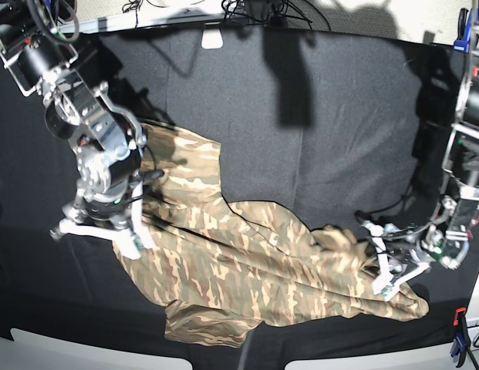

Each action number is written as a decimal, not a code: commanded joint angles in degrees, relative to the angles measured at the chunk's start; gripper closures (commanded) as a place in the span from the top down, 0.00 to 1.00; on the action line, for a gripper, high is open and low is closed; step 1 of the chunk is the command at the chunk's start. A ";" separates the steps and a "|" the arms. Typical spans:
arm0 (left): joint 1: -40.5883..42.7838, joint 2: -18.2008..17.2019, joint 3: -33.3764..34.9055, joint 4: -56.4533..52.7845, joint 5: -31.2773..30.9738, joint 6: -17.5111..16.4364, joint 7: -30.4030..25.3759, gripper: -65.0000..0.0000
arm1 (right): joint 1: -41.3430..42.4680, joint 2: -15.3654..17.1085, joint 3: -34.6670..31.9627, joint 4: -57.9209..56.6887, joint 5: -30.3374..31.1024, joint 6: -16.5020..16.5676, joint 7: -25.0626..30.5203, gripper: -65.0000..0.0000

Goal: Layout the t-shirt on the table in an organized manner, then fold the t-shirt properly
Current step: 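Lower the left gripper and place the shirt edge flat on the table, then grasp the shirt's collar edge with the right gripper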

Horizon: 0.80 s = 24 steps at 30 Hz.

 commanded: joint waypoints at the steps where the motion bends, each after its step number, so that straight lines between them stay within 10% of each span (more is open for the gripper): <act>1: -2.03 -0.37 -0.37 1.66 -0.50 0.00 0.24 0.00 | -1.14 0.48 0.33 2.89 -1.01 -0.35 1.73 0.32; 17: 5.49 -3.17 -0.37 20.09 -1.92 6.43 5.22 0.00 | -20.92 0.48 0.33 15.47 4.90 -0.13 -3.02 0.32; 24: 5.57 -3.19 -0.37 20.09 -1.90 6.43 5.22 0.00 | -21.05 0.50 0.33 11.91 4.85 8.28 -3.39 0.32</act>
